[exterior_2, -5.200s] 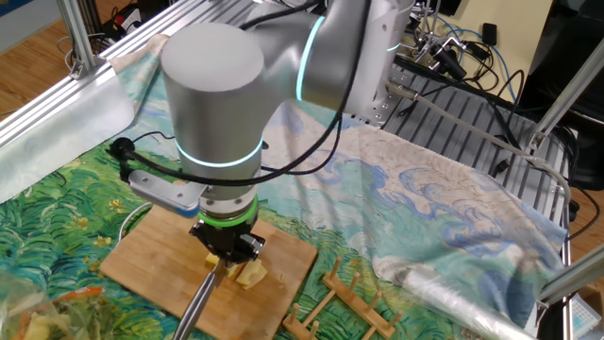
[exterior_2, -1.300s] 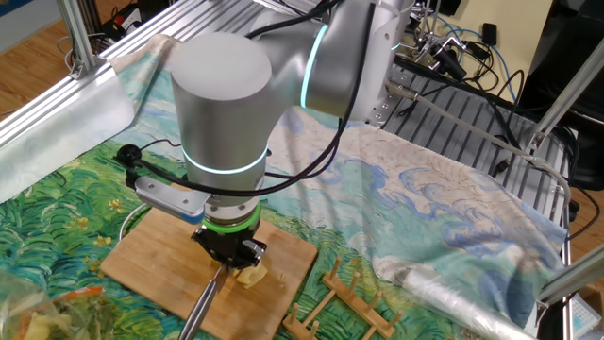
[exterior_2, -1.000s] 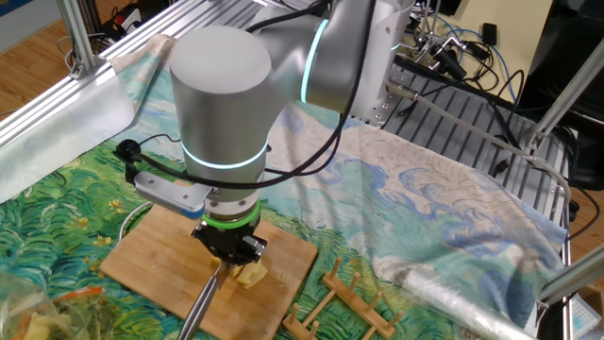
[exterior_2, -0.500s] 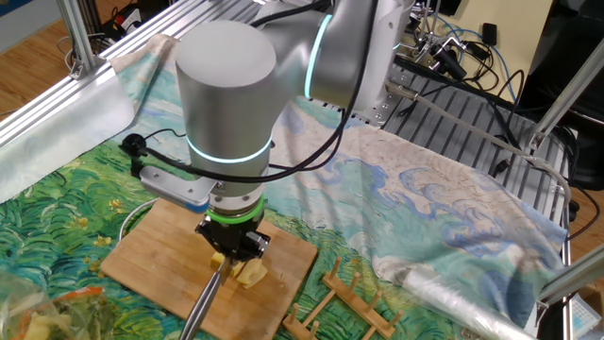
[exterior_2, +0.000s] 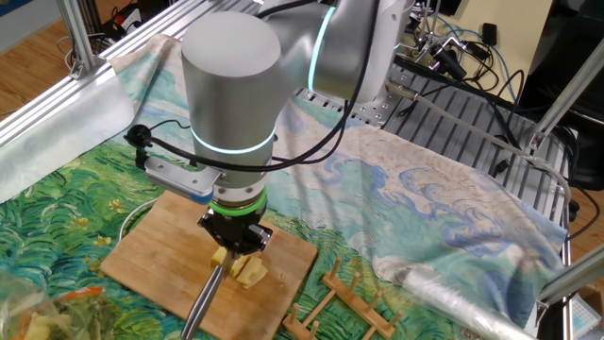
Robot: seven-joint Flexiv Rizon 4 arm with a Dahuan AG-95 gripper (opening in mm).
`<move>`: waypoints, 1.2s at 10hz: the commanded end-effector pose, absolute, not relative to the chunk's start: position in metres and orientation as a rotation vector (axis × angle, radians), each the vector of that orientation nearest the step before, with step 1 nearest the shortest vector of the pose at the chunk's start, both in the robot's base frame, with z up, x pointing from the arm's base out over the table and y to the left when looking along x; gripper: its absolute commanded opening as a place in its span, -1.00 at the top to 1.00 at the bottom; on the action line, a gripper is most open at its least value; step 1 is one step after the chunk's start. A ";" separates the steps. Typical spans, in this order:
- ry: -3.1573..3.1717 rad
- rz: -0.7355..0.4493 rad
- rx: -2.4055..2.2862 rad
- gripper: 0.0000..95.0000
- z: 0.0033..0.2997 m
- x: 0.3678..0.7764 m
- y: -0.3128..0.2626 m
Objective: Chop the potatoes
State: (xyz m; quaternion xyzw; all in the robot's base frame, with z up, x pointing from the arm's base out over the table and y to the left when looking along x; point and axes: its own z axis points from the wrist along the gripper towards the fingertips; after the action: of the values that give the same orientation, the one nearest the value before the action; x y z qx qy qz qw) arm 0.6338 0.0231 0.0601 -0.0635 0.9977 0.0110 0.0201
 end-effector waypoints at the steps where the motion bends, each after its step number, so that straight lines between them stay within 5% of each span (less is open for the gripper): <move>1: 3.093 0.033 -0.194 1.00 0.061 0.633 0.023; 4: 3.095 0.032 -0.199 1.00 0.058 0.632 0.024; 8: 3.036 0.057 -0.174 1.00 0.001 0.625 0.033; 12: 3.062 0.059 -0.179 1.00 0.017 0.634 0.030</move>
State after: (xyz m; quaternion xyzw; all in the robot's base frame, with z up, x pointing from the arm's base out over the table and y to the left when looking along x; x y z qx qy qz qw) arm 0.6304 0.0297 0.0399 -0.0597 0.9971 0.0169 0.0450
